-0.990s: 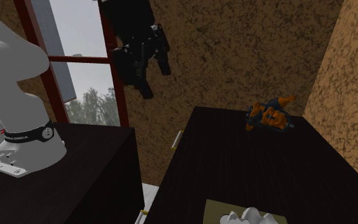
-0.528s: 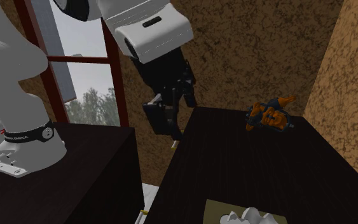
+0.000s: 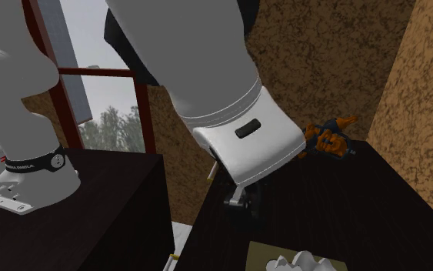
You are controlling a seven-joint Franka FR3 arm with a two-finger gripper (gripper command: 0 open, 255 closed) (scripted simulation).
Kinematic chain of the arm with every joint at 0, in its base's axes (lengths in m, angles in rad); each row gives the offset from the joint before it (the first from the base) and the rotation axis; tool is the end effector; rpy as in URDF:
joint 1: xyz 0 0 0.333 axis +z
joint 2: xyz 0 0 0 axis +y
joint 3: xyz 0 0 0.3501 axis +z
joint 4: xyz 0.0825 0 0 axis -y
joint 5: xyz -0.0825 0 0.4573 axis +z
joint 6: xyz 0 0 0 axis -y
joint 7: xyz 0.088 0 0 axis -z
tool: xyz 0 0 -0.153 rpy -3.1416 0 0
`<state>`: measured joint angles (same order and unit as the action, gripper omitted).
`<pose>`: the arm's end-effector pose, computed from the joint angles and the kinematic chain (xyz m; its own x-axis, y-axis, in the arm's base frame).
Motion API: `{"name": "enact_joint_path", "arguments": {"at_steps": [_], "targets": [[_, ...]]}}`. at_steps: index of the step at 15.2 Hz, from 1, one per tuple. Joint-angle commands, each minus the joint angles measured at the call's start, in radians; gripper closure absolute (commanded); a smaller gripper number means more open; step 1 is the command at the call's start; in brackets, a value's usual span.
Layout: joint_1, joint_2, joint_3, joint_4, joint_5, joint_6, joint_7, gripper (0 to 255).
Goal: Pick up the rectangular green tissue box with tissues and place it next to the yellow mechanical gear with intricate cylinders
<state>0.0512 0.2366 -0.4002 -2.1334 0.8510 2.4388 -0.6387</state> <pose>0.6165 -0.1996 0.2545 0.8982 -0.3649 0.2449 -0.2470 -0.8801 -0.4054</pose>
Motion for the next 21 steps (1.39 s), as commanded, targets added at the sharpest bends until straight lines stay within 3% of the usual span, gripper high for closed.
{"name": "enact_joint_path", "arguments": {"at_steps": [1,8,16,21], "targets": [[-0.028,0.079,0.016,0.060,0.077,-0.006,-0.055,0],[-0.140,0.361,0.084,0.331,0.249,-0.044,-0.150,0],[-0.145,0.462,0.121,0.406,0.295,-0.011,-0.164,0],[-0.145,0.462,0.121,0.406,0.295,-0.011,-0.164,0]]}}
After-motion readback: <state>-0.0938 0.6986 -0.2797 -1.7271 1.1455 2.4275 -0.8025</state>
